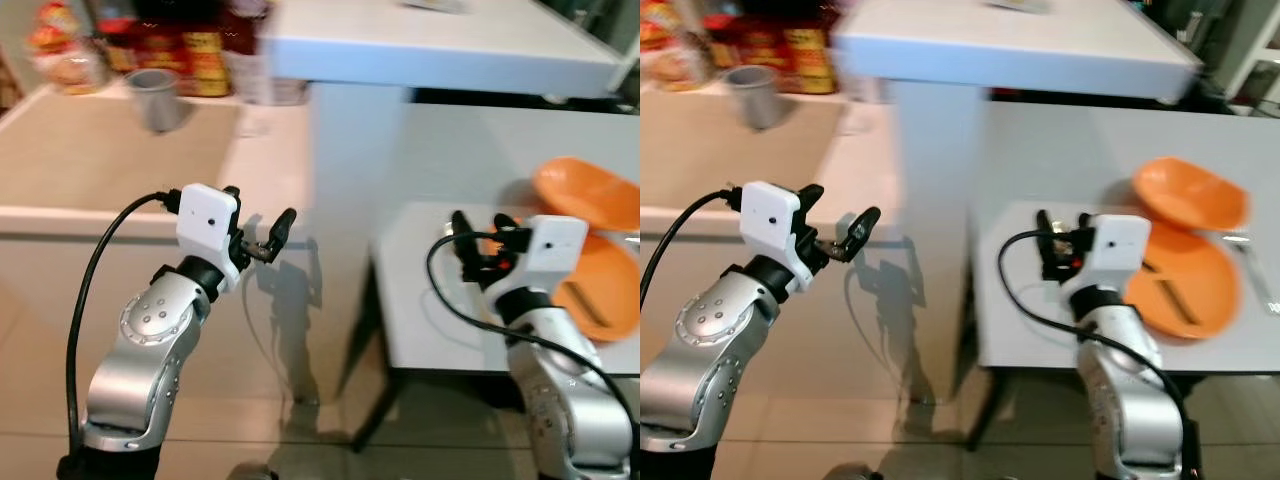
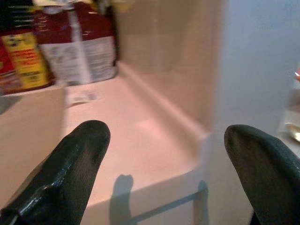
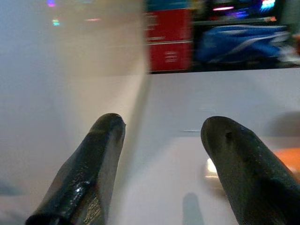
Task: Setting the table
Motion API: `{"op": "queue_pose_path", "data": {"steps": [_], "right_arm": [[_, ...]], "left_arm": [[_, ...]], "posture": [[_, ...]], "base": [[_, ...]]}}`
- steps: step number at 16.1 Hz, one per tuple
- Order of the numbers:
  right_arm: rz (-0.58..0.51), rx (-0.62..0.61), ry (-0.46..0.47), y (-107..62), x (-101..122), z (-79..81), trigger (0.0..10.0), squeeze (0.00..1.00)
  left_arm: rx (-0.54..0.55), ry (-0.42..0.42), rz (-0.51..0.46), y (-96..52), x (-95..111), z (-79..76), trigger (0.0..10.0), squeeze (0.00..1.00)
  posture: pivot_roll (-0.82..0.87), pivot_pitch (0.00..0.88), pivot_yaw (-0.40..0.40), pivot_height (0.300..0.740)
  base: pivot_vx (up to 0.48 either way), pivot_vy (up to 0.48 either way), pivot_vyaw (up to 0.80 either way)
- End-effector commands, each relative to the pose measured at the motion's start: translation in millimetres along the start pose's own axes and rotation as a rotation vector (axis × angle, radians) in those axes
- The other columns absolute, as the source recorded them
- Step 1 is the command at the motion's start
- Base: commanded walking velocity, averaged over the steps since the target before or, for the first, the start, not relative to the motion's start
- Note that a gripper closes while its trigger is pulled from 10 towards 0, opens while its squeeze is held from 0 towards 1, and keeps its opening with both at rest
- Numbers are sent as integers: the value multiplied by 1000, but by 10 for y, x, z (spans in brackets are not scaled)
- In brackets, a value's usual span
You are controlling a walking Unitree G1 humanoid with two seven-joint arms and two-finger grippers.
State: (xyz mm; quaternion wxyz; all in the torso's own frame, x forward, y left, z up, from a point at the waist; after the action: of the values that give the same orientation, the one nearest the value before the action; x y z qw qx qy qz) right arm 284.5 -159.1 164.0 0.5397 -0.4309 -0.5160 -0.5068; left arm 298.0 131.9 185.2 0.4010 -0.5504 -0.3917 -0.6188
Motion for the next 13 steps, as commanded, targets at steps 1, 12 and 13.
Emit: {"op": "queue_pose_path", "data": {"steps": [1,12,13], "right_arm": [[-56,91,-6,-10,135,167,10000,1000],[-36,156,-48,136,48,361,10000,0],[-40,141,-21,145,55,337,10000,0]], "left_arm": [[3,9,-25,54,83,-44,10000,1000],[70,112,-51,150,191,-9,10000,0],[67,114,-49,146,185,-16,10000,0]], "posture": [[75,23,-31,740],[93,0,-52,740],[93,0,-55,740]], "base": [[0,480,0],[0,480,0],[0,480,0]]}}
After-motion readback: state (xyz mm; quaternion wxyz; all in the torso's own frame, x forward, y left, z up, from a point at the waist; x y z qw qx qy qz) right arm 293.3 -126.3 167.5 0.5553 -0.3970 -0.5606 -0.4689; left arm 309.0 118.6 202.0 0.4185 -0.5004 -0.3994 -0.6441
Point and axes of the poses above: a point about 5 cm out from each wrist's last joint towards the gripper, its own y axis pointing out of the wrist towards the gripper, its own x axis along the axis of the wrist's last joint, z = x × y, the point moved 3 cm from there along y, pointing out of the wrist towards the gripper, and after that the axes turned 1 degree about -y, right-handed, at the moved point
